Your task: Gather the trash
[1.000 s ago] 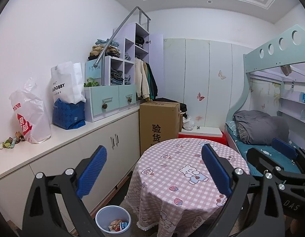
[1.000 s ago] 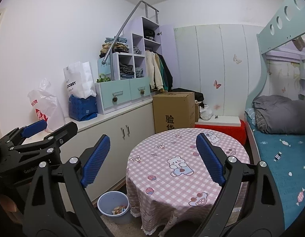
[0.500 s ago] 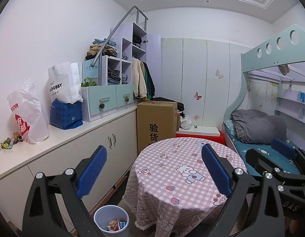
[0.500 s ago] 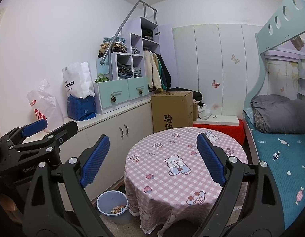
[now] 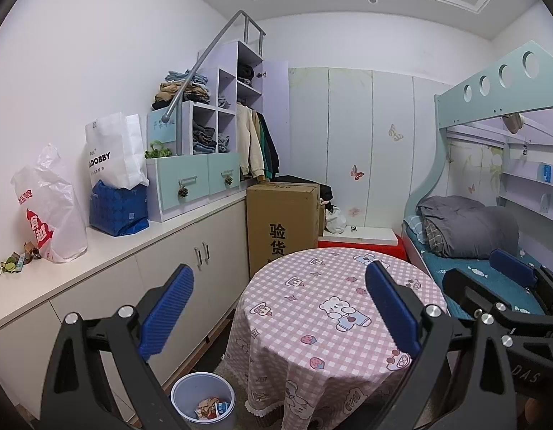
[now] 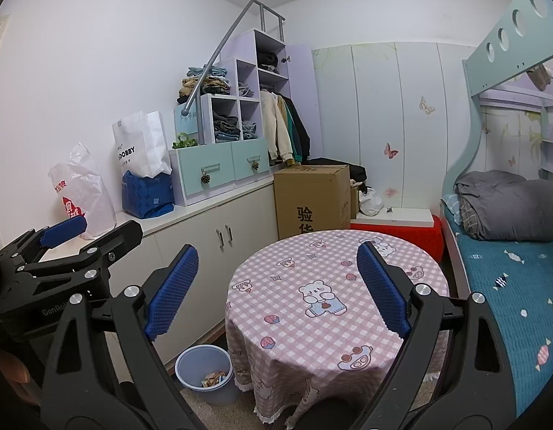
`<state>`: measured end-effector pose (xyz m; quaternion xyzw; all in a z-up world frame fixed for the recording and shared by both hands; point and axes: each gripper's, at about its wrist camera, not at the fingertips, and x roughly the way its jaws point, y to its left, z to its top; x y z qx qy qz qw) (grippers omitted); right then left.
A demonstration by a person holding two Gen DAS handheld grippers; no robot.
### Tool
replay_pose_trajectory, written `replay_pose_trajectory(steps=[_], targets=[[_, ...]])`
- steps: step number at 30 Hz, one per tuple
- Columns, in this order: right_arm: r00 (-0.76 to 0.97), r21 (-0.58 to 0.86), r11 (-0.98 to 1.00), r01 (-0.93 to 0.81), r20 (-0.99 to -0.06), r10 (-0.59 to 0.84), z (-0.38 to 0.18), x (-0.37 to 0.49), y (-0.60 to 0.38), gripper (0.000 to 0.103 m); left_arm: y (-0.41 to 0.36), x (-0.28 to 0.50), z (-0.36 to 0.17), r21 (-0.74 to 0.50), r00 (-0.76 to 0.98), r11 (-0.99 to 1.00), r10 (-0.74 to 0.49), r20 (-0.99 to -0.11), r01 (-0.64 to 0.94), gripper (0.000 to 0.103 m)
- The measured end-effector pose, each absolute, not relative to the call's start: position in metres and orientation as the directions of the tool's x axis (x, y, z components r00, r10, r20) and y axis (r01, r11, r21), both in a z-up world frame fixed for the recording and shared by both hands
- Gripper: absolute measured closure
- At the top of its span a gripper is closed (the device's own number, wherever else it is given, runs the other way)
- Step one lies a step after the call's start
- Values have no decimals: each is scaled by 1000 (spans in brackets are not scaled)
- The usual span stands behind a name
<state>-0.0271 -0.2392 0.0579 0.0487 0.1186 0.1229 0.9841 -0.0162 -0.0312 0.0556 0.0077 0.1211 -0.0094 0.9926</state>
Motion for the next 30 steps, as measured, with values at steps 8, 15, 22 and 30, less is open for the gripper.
replay_pose_trajectory(steps=[8,15,22,30], targets=[[941,126,965,-231,-223,254,58,-27,-239,14,-31,-17,55,14,970,1000,-18,-241,22,8],[941,125,965,-230,-225,254,57,-28,-239,14,-31,-17,55,15,970,1000,-17,-242,21,8],[940,125,965,-229,-229,252,53,-30,-238,14,-29,-17,55,13,969,1000,-20,-245,24,8],[939,126,966,-226,-235,251,49,-30,-239,14,-28,-17,54,14,969,1000,-23,-246,27,8]])
